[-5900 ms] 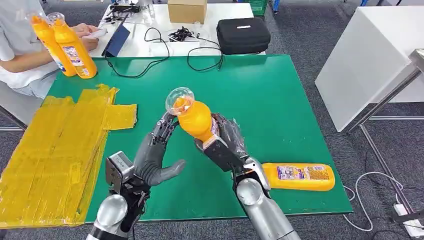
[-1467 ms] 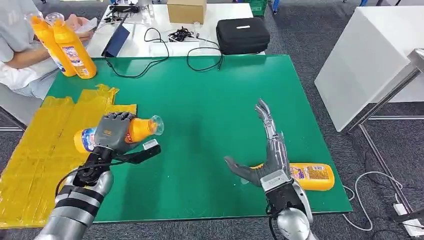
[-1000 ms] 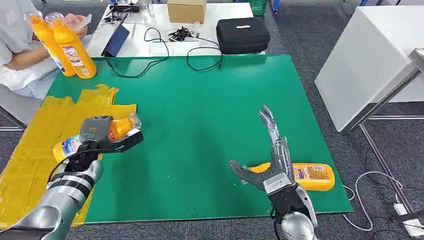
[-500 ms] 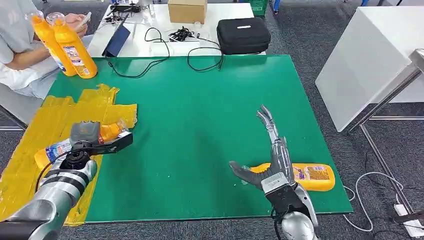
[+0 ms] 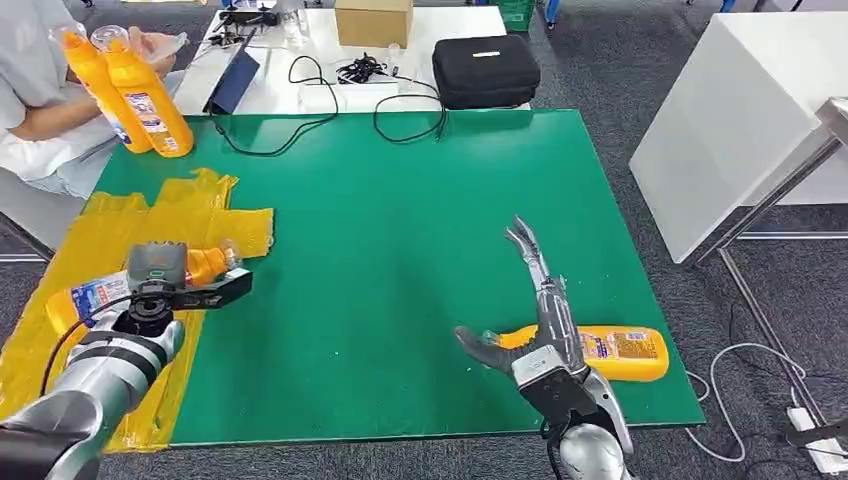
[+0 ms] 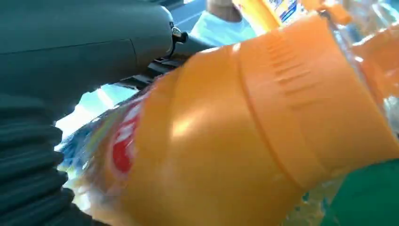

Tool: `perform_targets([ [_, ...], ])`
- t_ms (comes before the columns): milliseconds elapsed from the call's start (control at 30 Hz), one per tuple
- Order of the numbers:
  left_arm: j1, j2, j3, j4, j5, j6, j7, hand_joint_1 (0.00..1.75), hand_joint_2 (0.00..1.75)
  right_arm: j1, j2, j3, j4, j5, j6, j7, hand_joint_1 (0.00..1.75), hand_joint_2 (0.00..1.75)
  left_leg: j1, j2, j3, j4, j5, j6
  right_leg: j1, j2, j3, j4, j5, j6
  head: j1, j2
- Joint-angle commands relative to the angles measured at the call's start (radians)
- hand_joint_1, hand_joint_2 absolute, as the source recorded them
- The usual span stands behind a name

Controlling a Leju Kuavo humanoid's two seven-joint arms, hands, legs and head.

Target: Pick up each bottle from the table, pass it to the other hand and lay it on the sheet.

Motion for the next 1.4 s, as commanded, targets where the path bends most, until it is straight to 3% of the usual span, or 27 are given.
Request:
perform_targets([
  [33, -0.021, -0.03, 0.013, 0.083, 0.022, 0.007, -0.041, 0.0, 1.75, -0.026, 0.001, -0.004, 0.067, 0.004, -0.001, 0.006, 0.0, 1.75, 0.001, 0.0, 0.003, -0.001, -0.001, -0.001, 0.001, 0.0, 0.003, -0.001, -0.001, 0.0, 0.0, 0.0],
  [200, 0.0, -0.083, 0.181, 0.05, 0.118, 0.037, -0.155, 0.0, 1.75, -0.014, 0.003, -0.01, 0.057, 0.014, -0.005, 0.015, 0.0, 1.75, 0.001, -0.001, 0.005, -0.001, -0.001, -0.002, 0.001, -0.002, 0.006, -0.001, -0.002, 0.0, 0.0, 0.0],
  [567, 0.022, -0.138, 0.312, -0.022, 0.213, 0.063, -0.275, 0.0, 1.75, -0.019, 0.005, -0.014, 0.063, 0.023, -0.006, 0.024, 0.0, 1.75, 0.001, -0.002, 0.006, 0.0, -0.002, -0.002, 0.001, -0.003, 0.007, -0.001, -0.002, -0.001, 0.0, 0.0],
  [667, 0.034, -0.163, 0.372, -0.065, 0.315, 0.063, -0.357, 0.0, 1.75, -0.018, 0.007, -0.017, 0.064, 0.025, -0.01, 0.025, 0.0, 1.75, 0.002, -0.002, 0.009, 0.0, -0.003, -0.003, 0.002, -0.003, 0.01, -0.001, -0.004, -0.001, 0.0, 0.0],
  [700, 0.04, -0.175, 0.4, -0.09, 0.371, 0.064, -0.401, 0.0, 1.75, -0.017, 0.008, -0.019, 0.065, 0.027, -0.012, 0.025, 0.0, 1.75, 0.0, -0.002, 0.003, 0.0, 0.0, -0.002, 0.001, -0.002, 0.004, -0.001, -0.001, 0.0, 0.0, 0.0],
  [800, 0.107, -0.235, 0.457, -0.298, 0.656, -0.026, -0.591, 0.0, 1.75, -0.007, -0.003, -0.022, 0.048, 0.094, -0.05, 0.024, 0.0, 1.75, 0.0, -0.002, 0.002, 0.0, 0.0, -0.001, 0.0, -0.002, 0.003, -0.001, -0.001, 0.0, 0.0, 0.0],
  [933, 0.291, -0.254, 0.372, -0.747, 0.879, -0.15, -0.629, 0.0, 1.75, 0.006, -0.038, -0.035, 0.002, 0.225, -0.101, 0.055, 0.0, 1.75, 0.001, -0.003, 0.003, 0.0, -0.002, -0.001, 0.001, -0.004, 0.005, -0.001, -0.003, 0.0, 0.0, 0.0],
  [1033, 0.416, -0.252, 0.344, -1.037, 0.964, -0.151, -0.617, 0.0, 1.75, 0.016, -0.061, -0.072, -0.043, 0.276, -0.12, 0.071, 0.0, 1.75, 0.0, 0.001, 0.004, 0.002, -0.004, -0.001, 0.0, 0.0, 0.005, 0.0, -0.003, 0.0, 0.0, 0.0],
  [1267, 0.472, -0.272, 0.353, -1.129, 1.016, -0.1, -0.648, 0.0, 1.75, 0.018, -0.065, -0.094, -0.059, 0.328, -0.12, 0.084, 0.0, 1.75, 0.0, 0.001, 0.003, 0.001, -0.005, -0.001, 0.0, 0.0, 0.003, 0.0, -0.003, 0.0, 0.0, 0.0],
  [1333, 0.515, -0.287, 0.347, -1.182, 1.055, -0.1, -0.673, 0.0, 1.75, 0.02, -0.094, -0.088, -0.062, 0.39, -0.117, 0.098, 0.0, 1.75, 0.0, 0.0, 0.002, 0.0, -0.004, -0.001, 0.0, 0.0, 0.002, -0.001, -0.002, 0.0, 0.0, 0.0],
  [1400, 0.569, -0.294, 0.335, -1.24, 1.12, -0.143, -0.683, 0.0, 1.75, 0.02, -0.186, -0.07, -0.046, 0.501, -0.048, 0.151, 0.0, 1.75, 0.0, 0.002, 0.004, 0.0, -0.005, -0.001, 0.0, 0.001, 0.004, -0.001, -0.003, 0.0, 0.0, 0.0],
])
